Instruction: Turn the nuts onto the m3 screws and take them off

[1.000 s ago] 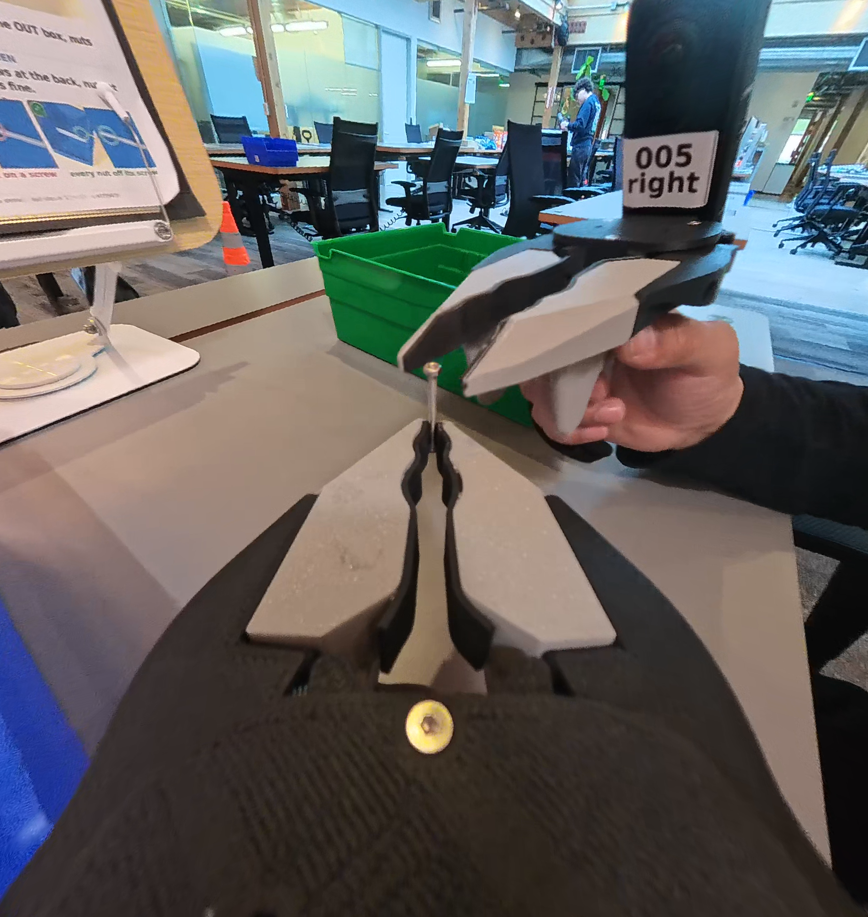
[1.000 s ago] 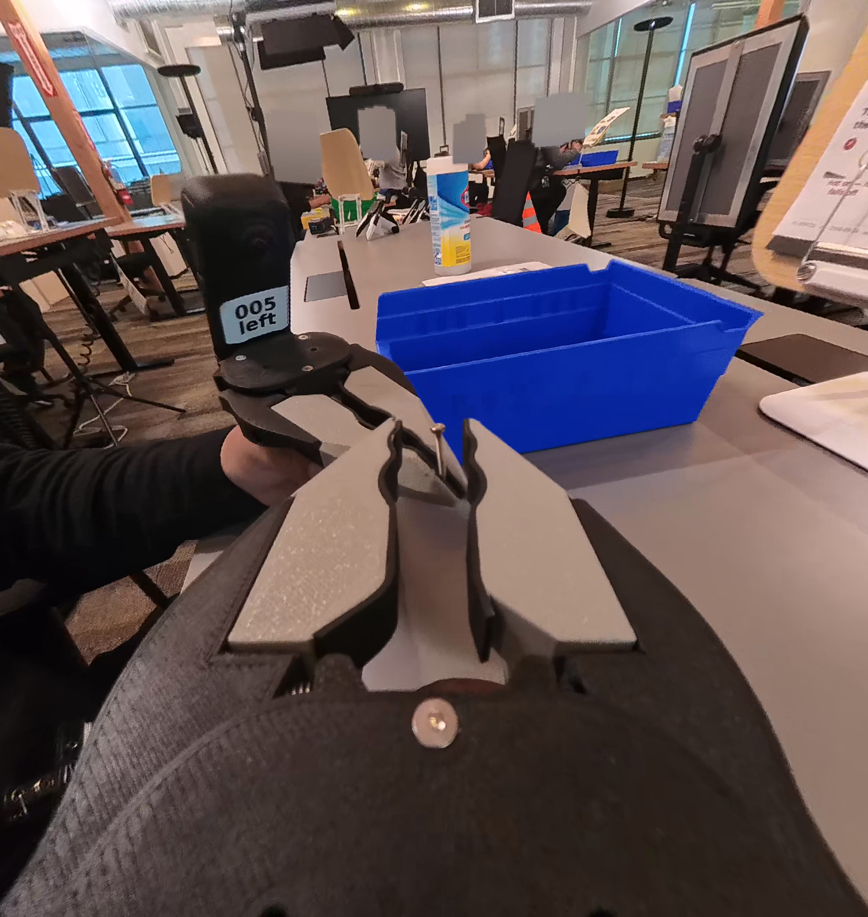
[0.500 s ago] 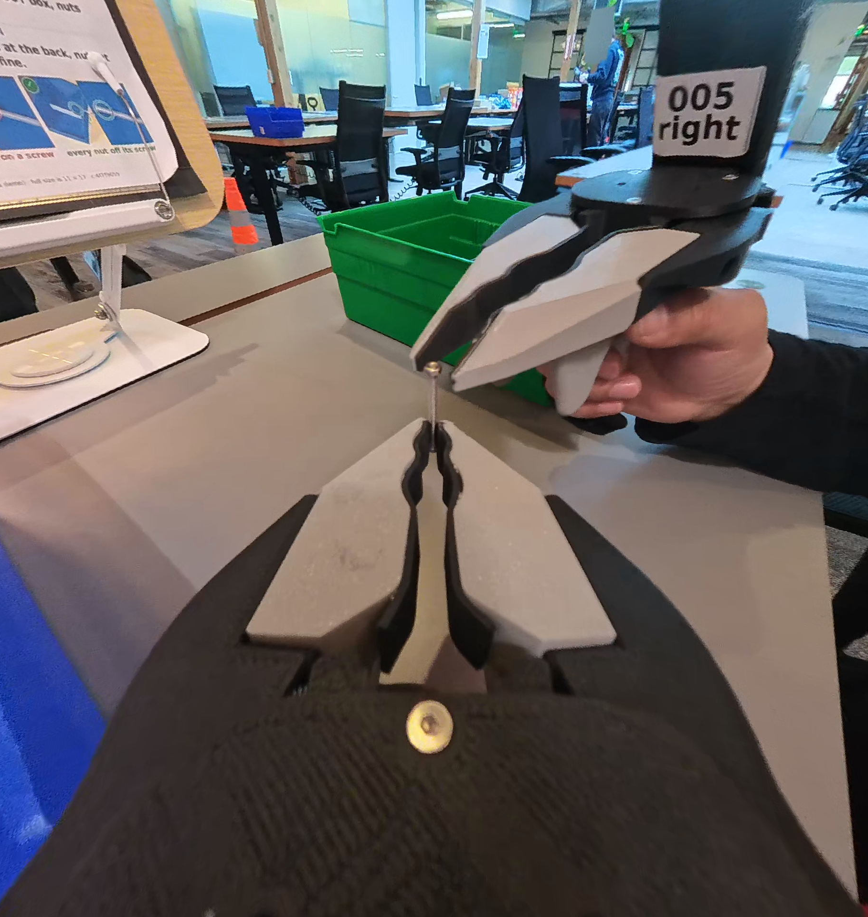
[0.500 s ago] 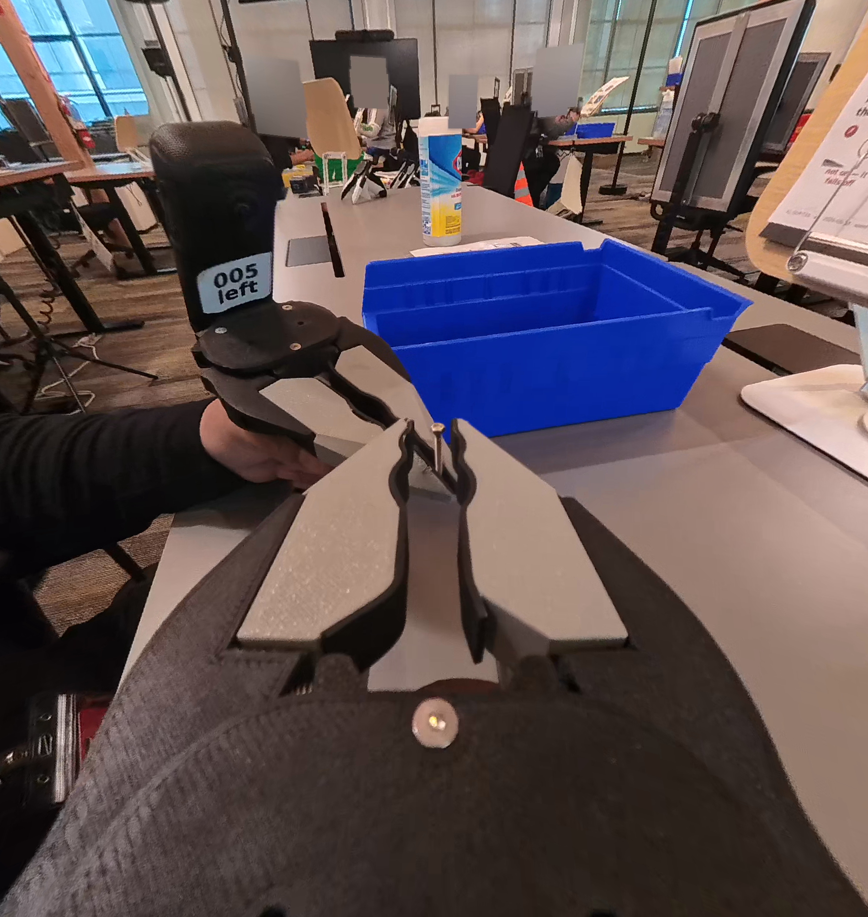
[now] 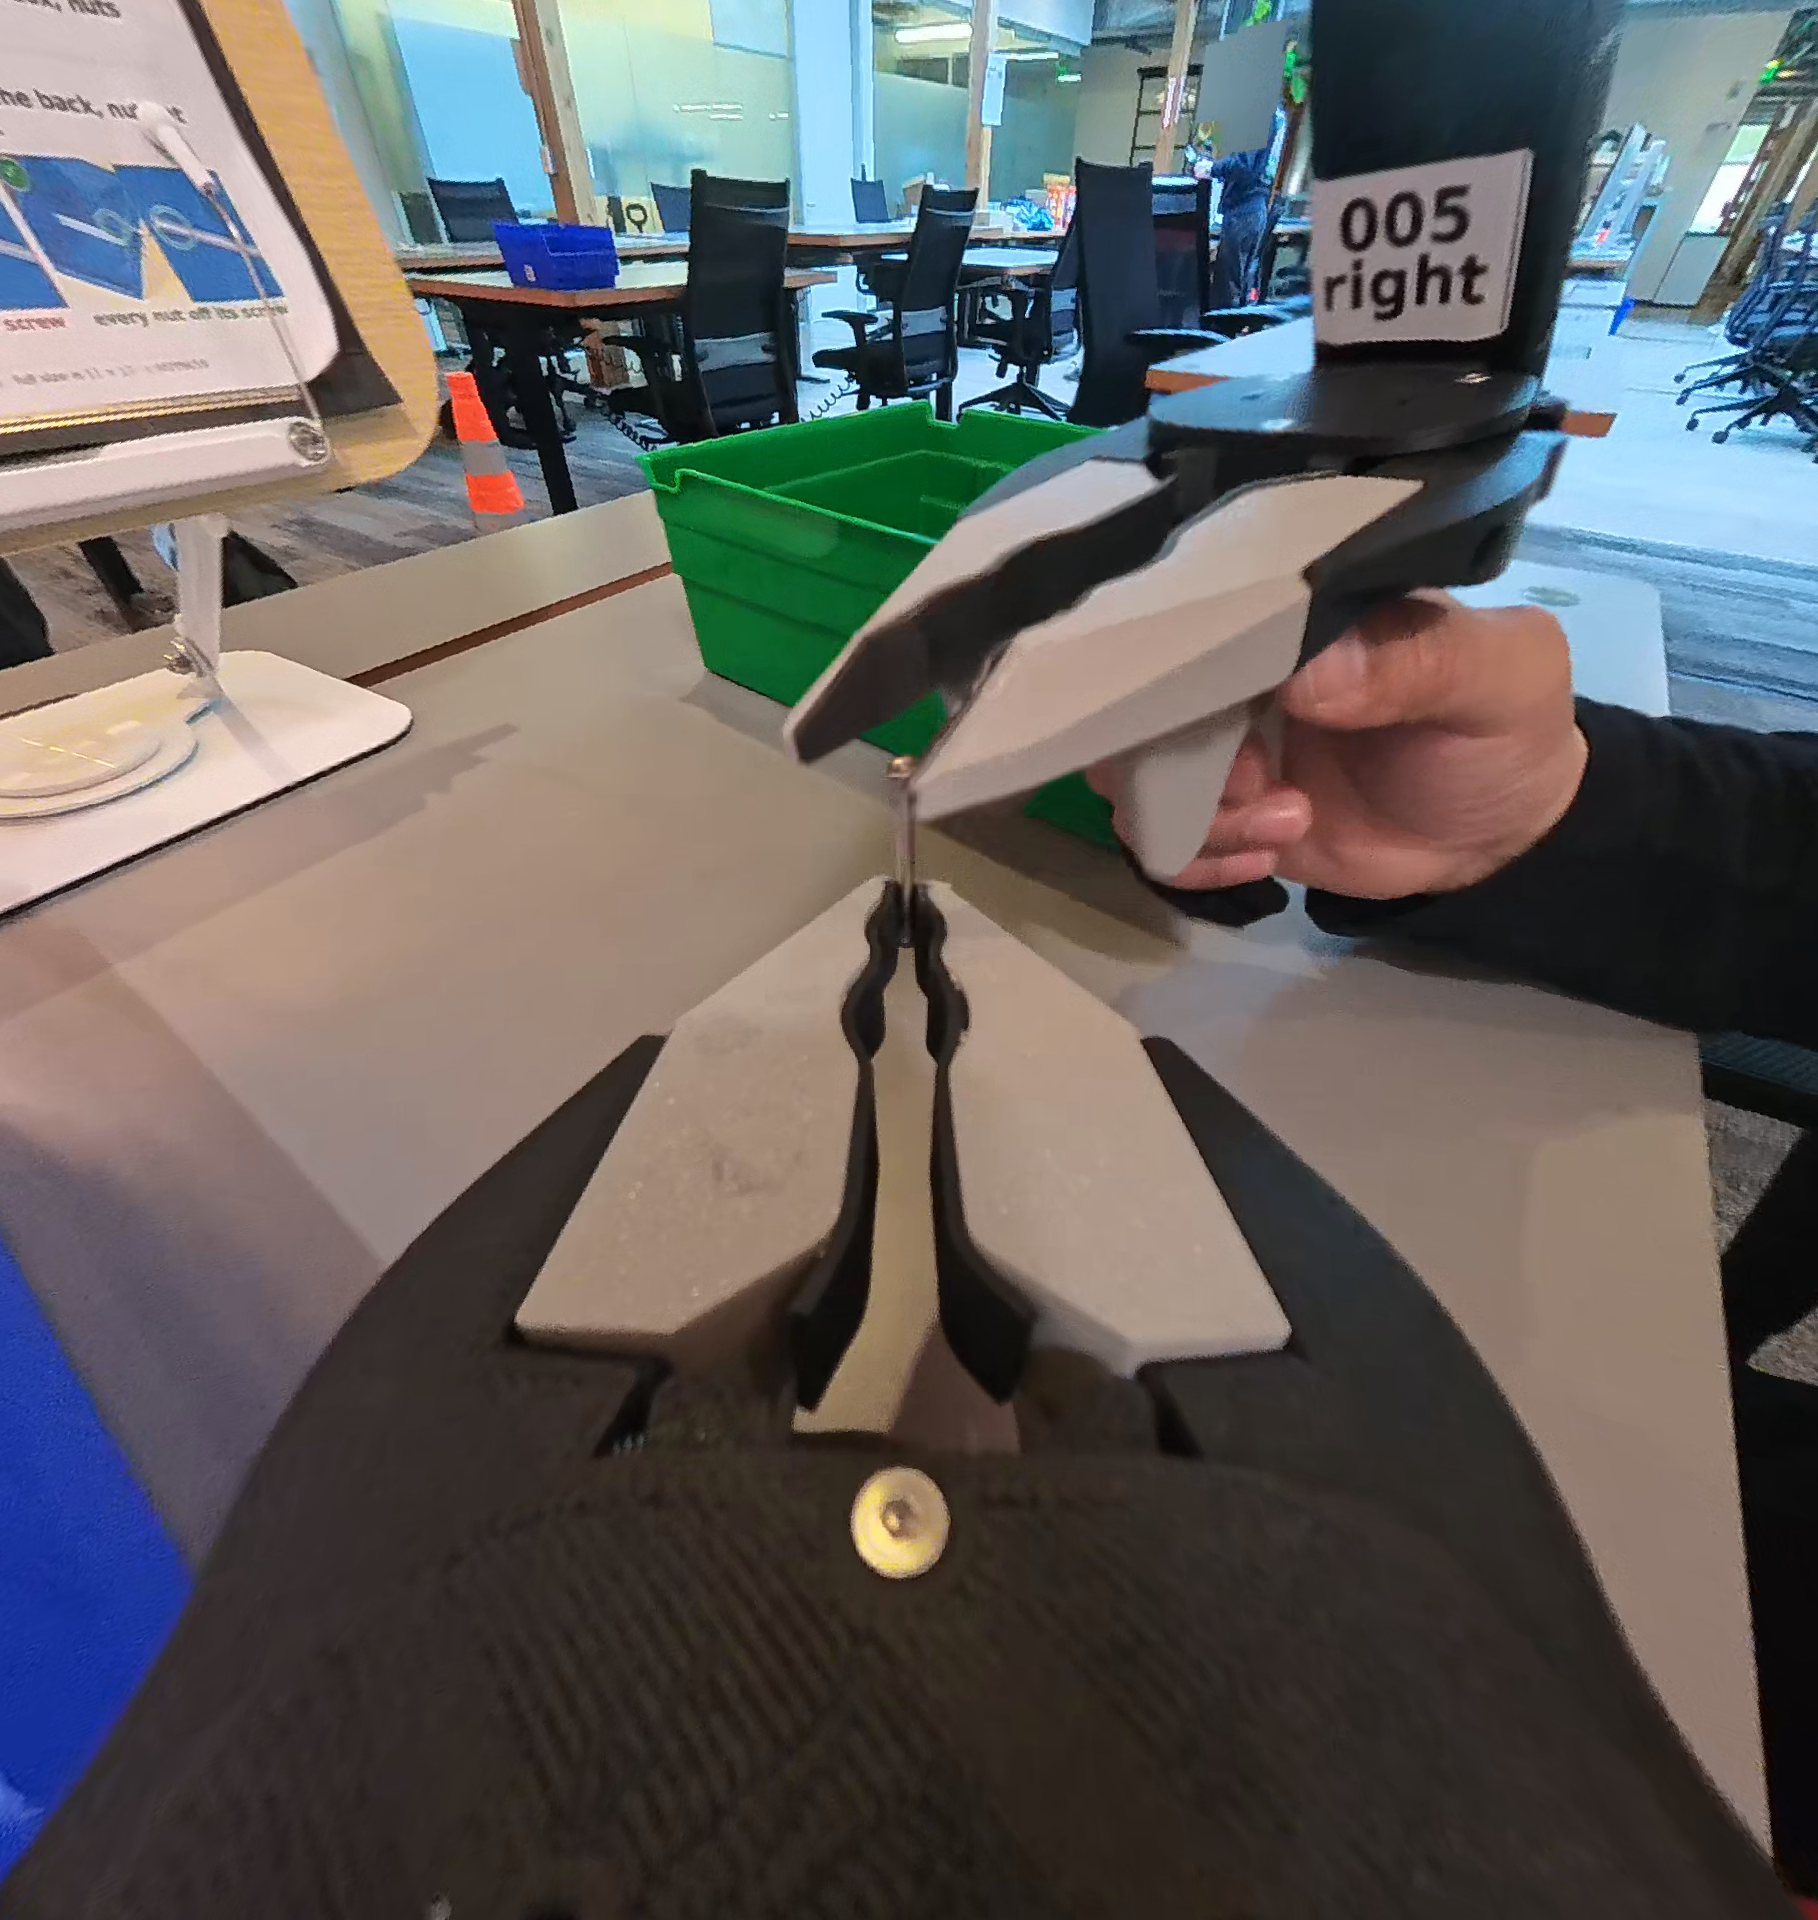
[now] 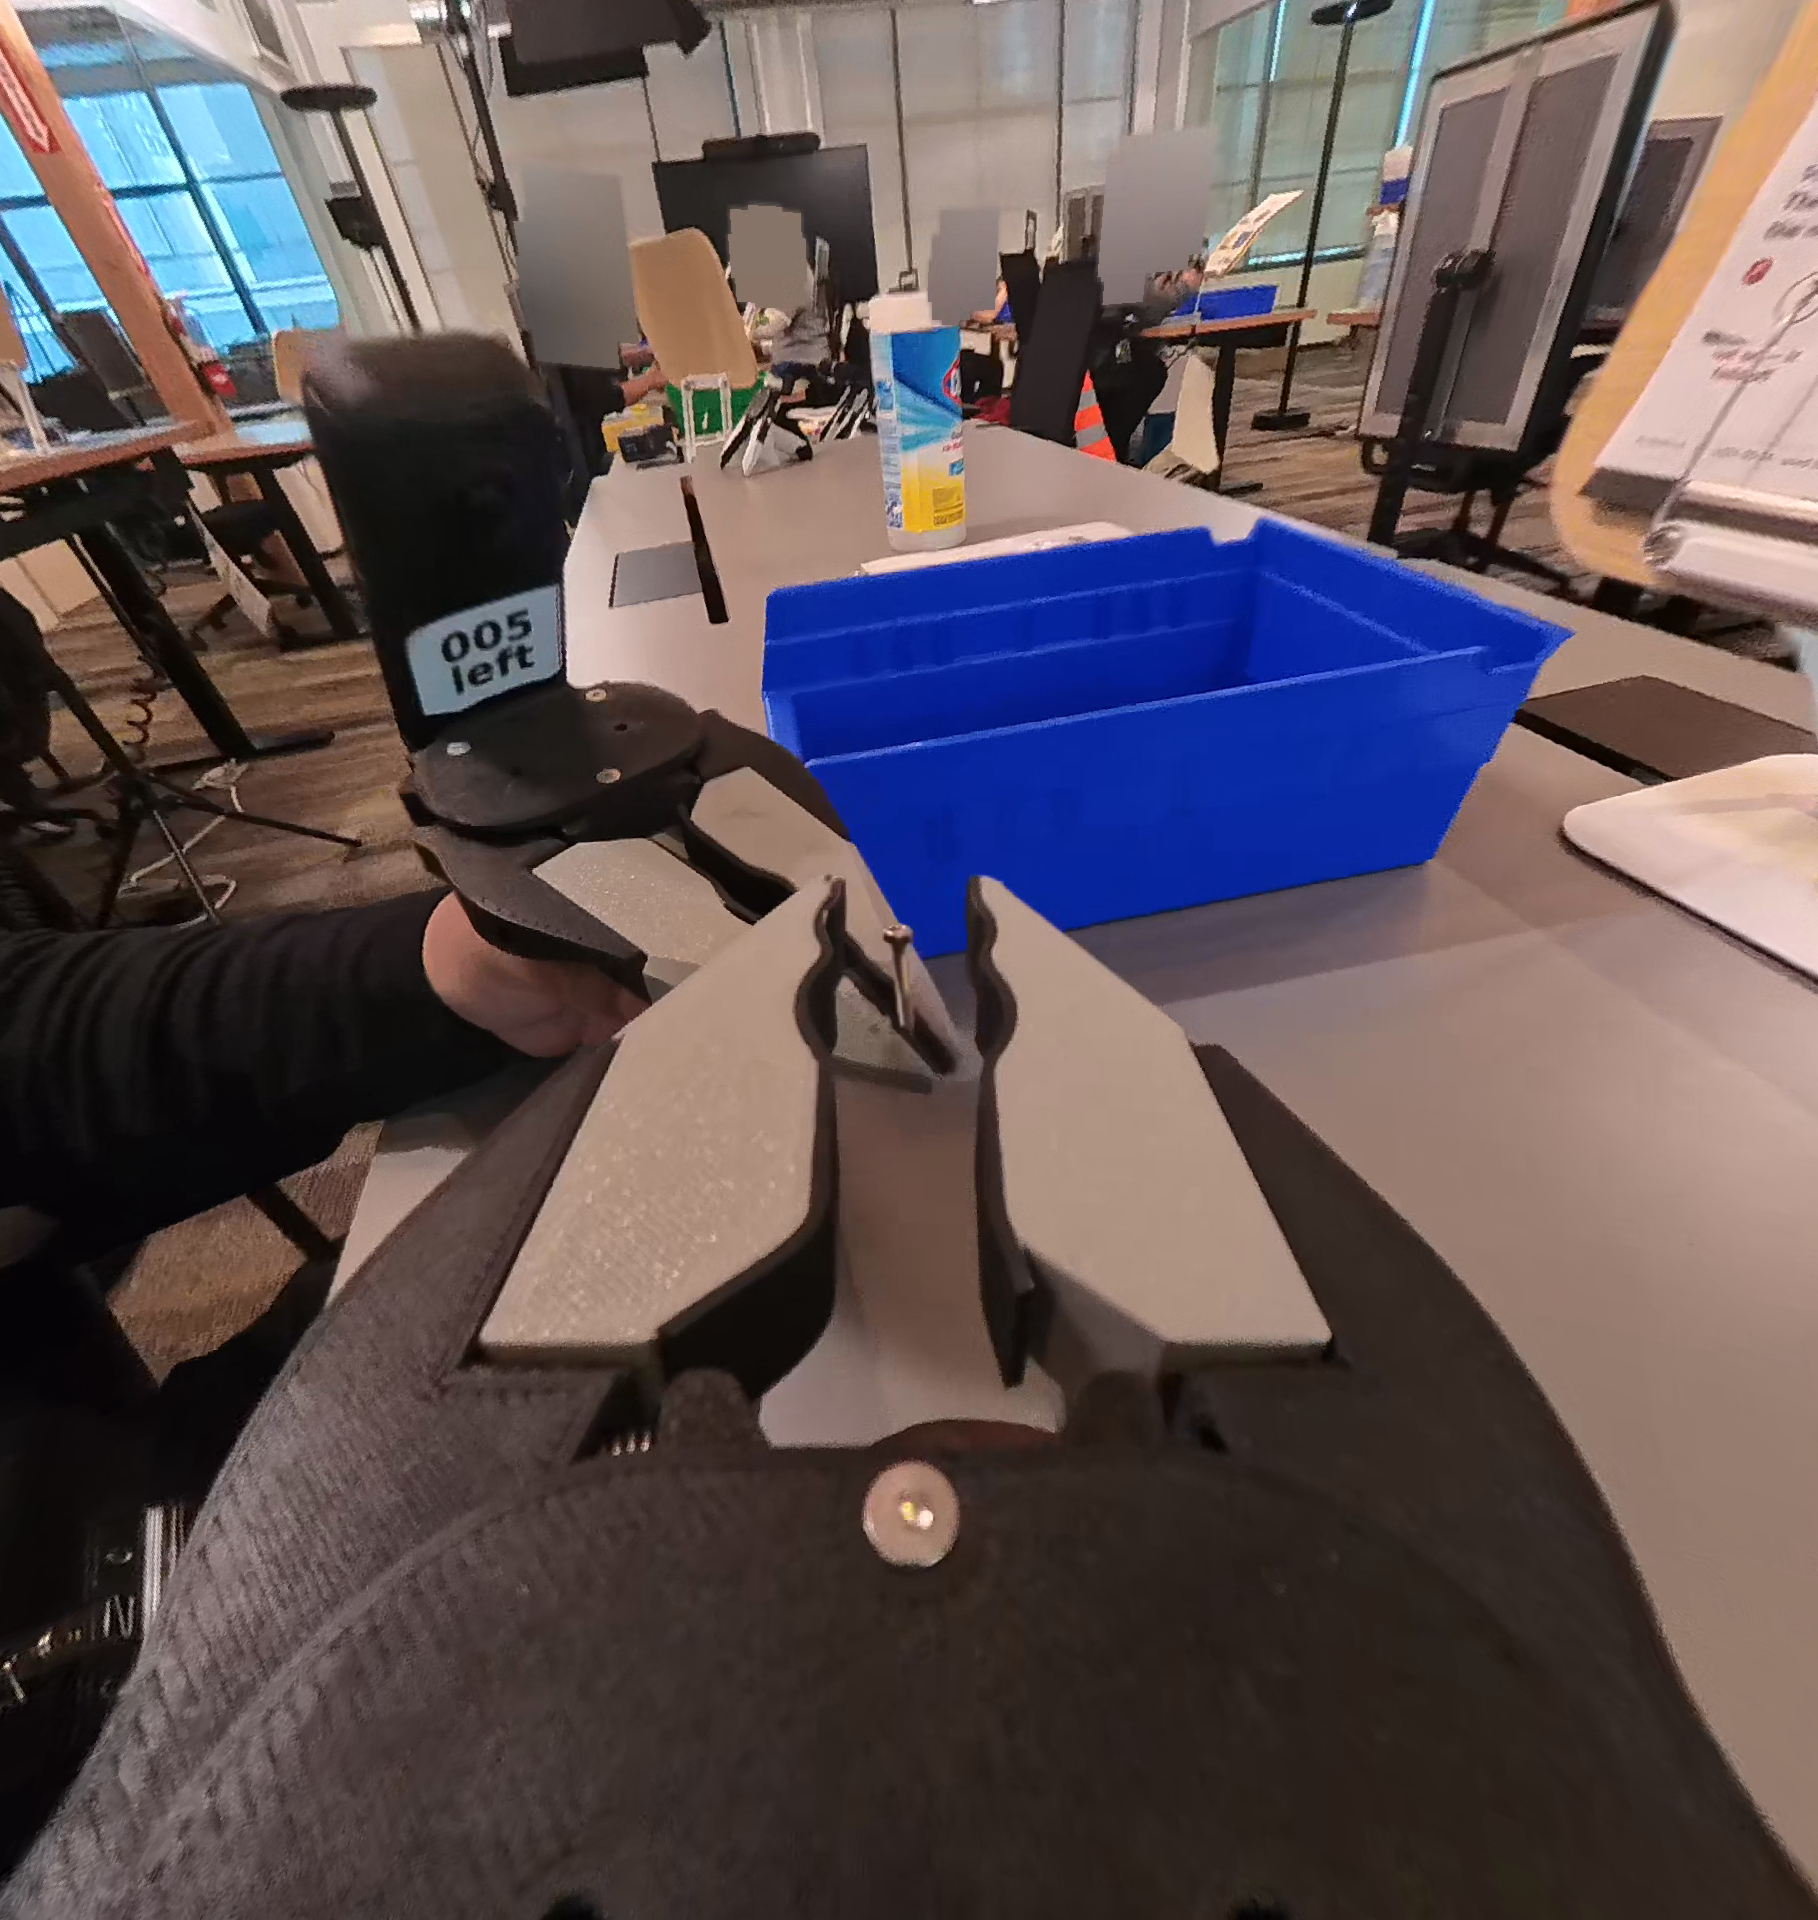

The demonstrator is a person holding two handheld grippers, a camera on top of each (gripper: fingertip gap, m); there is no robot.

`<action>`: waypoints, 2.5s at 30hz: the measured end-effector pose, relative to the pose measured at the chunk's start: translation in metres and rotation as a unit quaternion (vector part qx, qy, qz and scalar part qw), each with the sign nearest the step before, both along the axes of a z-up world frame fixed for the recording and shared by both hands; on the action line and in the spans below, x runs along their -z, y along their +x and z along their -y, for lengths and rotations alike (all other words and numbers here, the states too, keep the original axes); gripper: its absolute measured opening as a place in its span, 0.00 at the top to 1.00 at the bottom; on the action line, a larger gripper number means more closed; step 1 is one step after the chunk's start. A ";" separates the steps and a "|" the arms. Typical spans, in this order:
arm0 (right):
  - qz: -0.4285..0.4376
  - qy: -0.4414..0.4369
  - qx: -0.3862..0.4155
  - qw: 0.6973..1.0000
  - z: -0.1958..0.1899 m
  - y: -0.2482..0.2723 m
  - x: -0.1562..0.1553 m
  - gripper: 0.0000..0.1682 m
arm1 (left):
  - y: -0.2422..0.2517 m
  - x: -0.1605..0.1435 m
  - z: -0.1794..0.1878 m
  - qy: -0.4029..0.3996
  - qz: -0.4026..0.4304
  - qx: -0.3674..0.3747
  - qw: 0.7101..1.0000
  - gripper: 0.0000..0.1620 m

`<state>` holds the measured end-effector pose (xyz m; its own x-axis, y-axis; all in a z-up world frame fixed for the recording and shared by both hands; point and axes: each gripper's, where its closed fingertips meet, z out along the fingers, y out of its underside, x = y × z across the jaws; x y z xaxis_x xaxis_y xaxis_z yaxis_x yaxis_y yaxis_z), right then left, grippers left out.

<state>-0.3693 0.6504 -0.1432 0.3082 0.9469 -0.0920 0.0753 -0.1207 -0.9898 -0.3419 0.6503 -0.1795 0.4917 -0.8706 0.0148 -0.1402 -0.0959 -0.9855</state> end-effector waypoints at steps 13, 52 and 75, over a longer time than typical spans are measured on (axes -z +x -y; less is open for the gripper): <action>0.006 0.006 -0.005 1.000 0.002 0.001 0.001 0.93 | -0.007 -0.002 -0.006 -0.013 0.016 -0.014 1.000 1.00; -0.029 -0.036 -0.017 0.999 0.000 0.000 -0.003 0.99 | 0.002 0.002 0.000 -0.008 0.000 0.002 1.000 1.00; 0.029 -0.036 0.193 0.980 -0.025 0.193 -0.036 0.99 | 0.005 0.006 0.002 -0.008 -0.009 0.008 1.000 1.00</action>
<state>-0.1768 0.6752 -0.1069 0.6483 0.7509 -0.1260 0.0667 -0.2209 -0.9730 -0.3365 0.6479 -0.1850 0.4787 -0.8778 0.0204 -0.1591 -0.1096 -0.9812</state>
